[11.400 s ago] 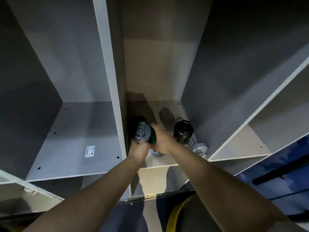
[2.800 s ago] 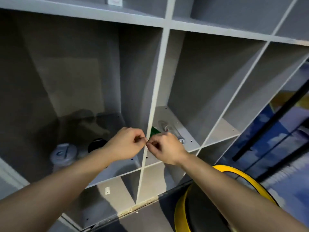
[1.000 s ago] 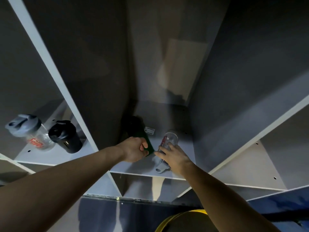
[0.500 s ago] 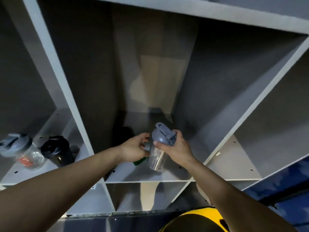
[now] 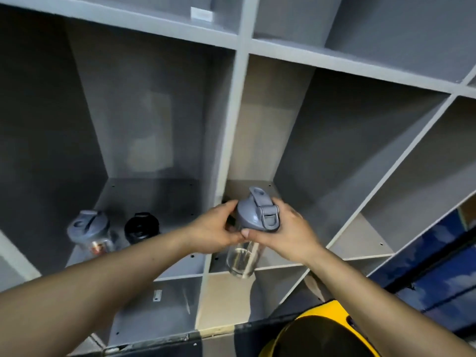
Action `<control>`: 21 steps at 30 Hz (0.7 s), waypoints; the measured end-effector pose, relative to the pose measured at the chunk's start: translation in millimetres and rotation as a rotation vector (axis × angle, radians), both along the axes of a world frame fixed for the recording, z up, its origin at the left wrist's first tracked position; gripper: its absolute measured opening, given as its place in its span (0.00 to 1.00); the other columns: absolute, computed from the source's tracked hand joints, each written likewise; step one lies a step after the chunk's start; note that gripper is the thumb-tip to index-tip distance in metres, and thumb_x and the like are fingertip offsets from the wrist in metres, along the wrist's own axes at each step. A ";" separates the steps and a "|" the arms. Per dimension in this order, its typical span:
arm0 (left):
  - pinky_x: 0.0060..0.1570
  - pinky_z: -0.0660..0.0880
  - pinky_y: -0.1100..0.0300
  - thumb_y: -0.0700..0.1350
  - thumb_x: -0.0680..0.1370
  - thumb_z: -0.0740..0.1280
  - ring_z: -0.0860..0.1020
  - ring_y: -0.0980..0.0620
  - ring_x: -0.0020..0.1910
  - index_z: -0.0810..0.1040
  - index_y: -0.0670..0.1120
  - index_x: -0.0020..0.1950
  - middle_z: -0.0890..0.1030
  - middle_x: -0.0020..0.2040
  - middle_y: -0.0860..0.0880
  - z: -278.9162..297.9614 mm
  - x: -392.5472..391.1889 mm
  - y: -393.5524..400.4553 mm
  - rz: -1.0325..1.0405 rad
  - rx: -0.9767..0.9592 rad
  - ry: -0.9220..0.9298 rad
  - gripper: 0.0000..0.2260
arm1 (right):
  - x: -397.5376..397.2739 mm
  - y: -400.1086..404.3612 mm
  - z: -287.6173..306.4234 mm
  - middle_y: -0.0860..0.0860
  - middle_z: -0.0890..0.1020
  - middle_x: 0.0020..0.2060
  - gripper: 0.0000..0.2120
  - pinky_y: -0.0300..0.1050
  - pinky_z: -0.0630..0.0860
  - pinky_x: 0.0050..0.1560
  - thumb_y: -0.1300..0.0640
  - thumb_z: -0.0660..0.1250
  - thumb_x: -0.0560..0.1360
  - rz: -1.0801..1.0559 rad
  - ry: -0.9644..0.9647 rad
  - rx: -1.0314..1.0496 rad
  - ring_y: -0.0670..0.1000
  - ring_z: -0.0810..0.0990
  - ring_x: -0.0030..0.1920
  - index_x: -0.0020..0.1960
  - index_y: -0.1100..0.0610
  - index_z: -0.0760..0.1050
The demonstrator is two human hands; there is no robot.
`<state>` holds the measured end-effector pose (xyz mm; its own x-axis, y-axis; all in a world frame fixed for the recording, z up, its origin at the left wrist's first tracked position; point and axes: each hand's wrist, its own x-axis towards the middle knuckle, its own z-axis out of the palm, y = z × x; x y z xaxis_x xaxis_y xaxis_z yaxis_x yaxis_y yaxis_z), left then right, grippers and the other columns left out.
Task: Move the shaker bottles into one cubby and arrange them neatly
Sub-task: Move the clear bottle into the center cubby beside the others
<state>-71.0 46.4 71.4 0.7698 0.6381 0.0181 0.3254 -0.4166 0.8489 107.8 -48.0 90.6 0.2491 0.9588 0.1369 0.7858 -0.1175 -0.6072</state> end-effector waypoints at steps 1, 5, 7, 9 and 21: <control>0.49 0.78 0.66 0.50 0.71 0.75 0.80 0.59 0.48 0.68 0.53 0.71 0.78 0.55 0.57 0.8 -20.8 0.6 -0.005 0.005 0.011 0.30 | -19.2 -3.0 0.9 0.41 0.81 0.53 0.36 0.47 0.78 0.56 0.30 0.77 0.57 0.001 0.003 0.007 0.45 0.80 0.55 0.61 0.40 0.73; 0.55 0.80 0.52 0.57 0.66 0.77 0.82 0.56 0.52 0.70 0.57 0.69 0.81 0.56 0.56 3.8 -98.1 12.2 -0.033 -0.013 0.032 0.33 | -91.7 -4.3 4.6 0.41 0.80 0.53 0.33 0.46 0.79 0.55 0.30 0.78 0.59 0.031 0.066 0.030 0.42 0.79 0.55 0.59 0.41 0.72; 0.58 0.79 0.52 0.58 0.65 0.77 0.81 0.58 0.55 0.69 0.57 0.70 0.81 0.58 0.56 5.5 -128.9 21.3 -0.039 -0.020 0.035 0.35 | -121.3 4.4 3.2 0.41 0.79 0.54 0.34 0.49 0.79 0.57 0.31 0.77 0.59 0.070 0.061 0.021 0.43 0.79 0.57 0.60 0.40 0.71; 0.61 0.78 0.52 0.56 0.66 0.77 0.80 0.58 0.57 0.69 0.56 0.71 0.80 0.60 0.57 5.1 -153.0 30.2 -0.029 -0.037 0.031 0.35 | -144.3 17.5 0.7 0.42 0.79 0.55 0.36 0.51 0.80 0.56 0.31 0.77 0.58 0.065 0.056 -0.002 0.44 0.80 0.56 0.61 0.40 0.71; 0.62 0.76 0.54 0.42 0.74 0.73 0.78 0.53 0.58 0.71 0.49 0.70 0.78 0.61 0.51 -43.9 -211.9 84.3 0.247 -0.115 0.163 0.26 | -193.0 119.1 -39.9 0.54 0.74 0.62 0.44 0.52 0.75 0.59 0.41 0.77 0.63 -0.061 -0.170 -0.307 0.60 0.78 0.61 0.72 0.49 0.59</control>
